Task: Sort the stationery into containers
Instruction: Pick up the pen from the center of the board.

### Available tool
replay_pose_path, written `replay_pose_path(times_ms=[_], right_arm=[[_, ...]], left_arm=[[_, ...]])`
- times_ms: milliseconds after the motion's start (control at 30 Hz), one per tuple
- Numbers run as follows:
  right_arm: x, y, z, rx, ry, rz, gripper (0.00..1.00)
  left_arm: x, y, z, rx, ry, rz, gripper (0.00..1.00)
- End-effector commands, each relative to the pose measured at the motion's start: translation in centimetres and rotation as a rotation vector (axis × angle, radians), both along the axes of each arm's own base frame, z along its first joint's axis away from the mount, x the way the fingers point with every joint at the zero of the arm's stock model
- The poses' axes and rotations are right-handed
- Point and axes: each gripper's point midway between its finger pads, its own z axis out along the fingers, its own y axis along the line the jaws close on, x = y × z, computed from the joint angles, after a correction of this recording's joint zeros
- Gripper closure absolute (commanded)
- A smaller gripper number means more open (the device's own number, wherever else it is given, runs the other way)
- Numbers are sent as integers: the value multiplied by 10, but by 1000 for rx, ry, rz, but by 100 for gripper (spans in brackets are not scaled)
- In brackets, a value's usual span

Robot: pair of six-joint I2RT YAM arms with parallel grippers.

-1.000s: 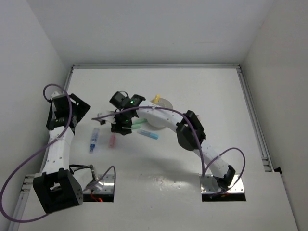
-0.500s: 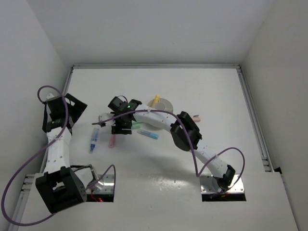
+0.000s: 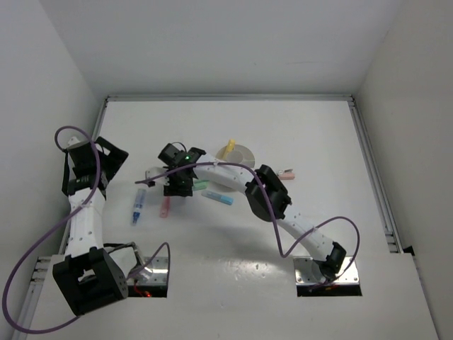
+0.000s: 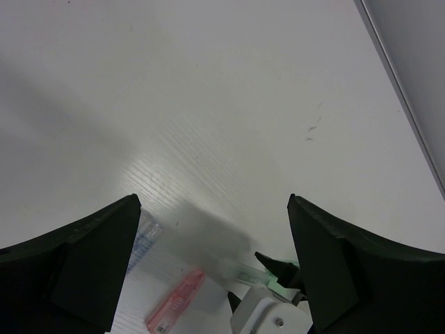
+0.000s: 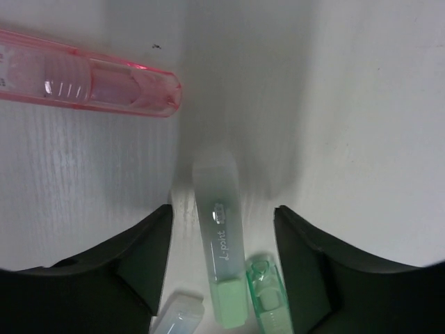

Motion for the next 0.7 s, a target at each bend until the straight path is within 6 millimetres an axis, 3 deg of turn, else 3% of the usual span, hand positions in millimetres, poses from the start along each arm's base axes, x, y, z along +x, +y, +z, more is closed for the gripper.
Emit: replay_pose_path(times_ms=[0,167,300,467,667], right_arm=[[5,2,-4,5,1,-1,42],[4,-7,-11,-29,24,11,48],[-11,-20,-23,-85,91,41,47],[-36,-33,-30,-121,196,96,63],[-58,-46,-29,-132,280,133,67]], left_arm=[[3,1,11,1,-48,3,7],[3,1,11,1,-48,3,7],[3,1,11,1,-48,3,7],[3,1,11,1,-48,3,7],[3,0,11,3,-48,-10,6]])
